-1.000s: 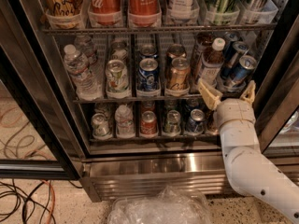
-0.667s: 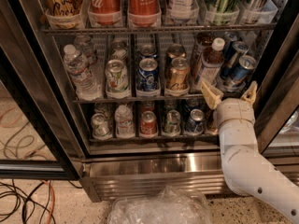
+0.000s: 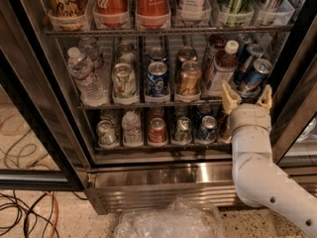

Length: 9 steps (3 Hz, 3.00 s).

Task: Pick redbull can from middle shelf of fridge

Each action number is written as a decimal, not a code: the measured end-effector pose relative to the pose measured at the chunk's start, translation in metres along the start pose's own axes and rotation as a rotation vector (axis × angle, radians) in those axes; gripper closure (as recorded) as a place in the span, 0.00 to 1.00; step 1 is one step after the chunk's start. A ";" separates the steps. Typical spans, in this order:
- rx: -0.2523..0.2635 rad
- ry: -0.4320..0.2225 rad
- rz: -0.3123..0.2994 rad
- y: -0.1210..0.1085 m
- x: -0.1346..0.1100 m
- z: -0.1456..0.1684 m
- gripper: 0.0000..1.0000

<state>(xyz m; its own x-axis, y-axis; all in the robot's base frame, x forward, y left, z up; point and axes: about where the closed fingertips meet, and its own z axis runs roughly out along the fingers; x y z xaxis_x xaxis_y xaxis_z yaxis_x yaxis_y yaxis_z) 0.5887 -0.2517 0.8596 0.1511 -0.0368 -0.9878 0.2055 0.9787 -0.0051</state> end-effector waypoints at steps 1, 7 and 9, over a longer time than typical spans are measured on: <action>0.021 -0.002 -0.002 -0.005 -0.001 0.000 0.31; 0.045 -0.010 -0.074 -0.017 0.017 0.082 0.40; 0.039 -0.007 -0.083 -0.015 0.018 0.087 0.60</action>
Offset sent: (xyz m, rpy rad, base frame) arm 0.0005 -0.0067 -0.0017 0.0058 -0.0007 -0.0260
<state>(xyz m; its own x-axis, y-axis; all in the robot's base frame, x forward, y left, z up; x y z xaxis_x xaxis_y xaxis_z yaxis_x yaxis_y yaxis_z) 0.6729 -0.2846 0.8555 0.1384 -0.1195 -0.9831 0.2554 0.9634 -0.0811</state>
